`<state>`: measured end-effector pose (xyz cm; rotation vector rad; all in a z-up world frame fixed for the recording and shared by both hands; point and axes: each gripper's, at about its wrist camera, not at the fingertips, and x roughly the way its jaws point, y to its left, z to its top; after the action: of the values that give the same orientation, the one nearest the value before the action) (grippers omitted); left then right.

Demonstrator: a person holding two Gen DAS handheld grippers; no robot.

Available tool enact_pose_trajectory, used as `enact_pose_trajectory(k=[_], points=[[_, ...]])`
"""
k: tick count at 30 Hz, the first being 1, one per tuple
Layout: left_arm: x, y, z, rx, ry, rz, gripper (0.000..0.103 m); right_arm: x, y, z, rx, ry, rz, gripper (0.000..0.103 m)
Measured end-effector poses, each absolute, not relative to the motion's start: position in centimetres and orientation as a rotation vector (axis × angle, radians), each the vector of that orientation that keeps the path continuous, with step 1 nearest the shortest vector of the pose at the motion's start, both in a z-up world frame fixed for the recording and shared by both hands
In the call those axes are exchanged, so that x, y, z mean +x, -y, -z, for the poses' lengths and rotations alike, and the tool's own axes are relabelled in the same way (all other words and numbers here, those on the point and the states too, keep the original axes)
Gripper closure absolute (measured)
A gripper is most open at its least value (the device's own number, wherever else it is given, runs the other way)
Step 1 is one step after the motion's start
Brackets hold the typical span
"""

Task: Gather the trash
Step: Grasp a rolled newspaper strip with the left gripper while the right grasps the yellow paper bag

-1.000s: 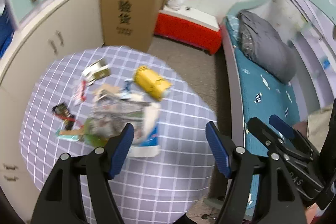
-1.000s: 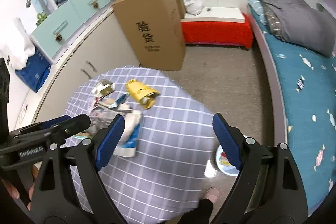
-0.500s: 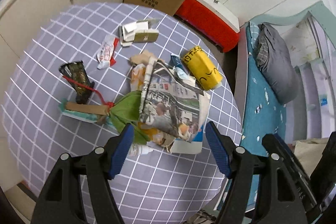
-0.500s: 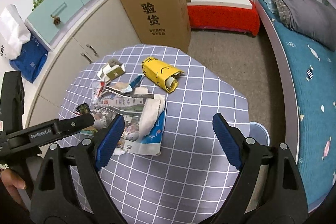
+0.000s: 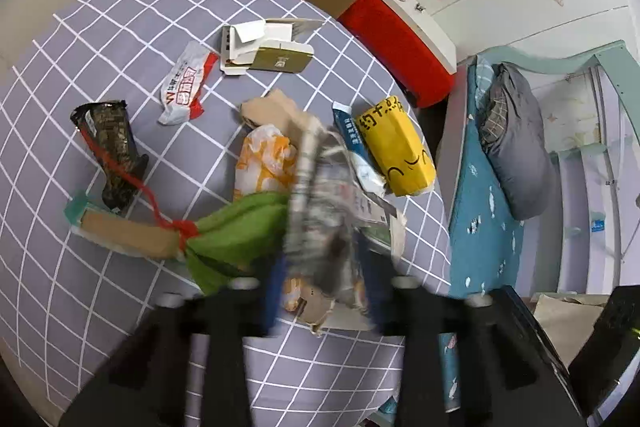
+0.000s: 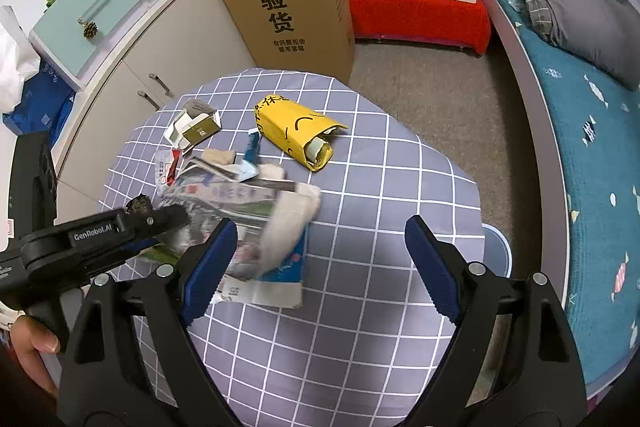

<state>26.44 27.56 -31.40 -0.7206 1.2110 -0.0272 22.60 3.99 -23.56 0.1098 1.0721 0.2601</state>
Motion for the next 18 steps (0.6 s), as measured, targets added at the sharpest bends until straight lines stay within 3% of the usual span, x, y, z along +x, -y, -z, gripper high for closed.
enact_pose_trajectory(k=[6,18], points=[[26.0,-27.8,29.1,-0.727,-1.167,0.124,0.097,23.0,-4.6,23.4,0.121,-1.071,-0.273,0.019],[25.1,-27.6,19.4,-0.536,-0.949,0.183,0.098,24.9,-5.1,22.7,0.157,-1.045,-0.275,0.019]])
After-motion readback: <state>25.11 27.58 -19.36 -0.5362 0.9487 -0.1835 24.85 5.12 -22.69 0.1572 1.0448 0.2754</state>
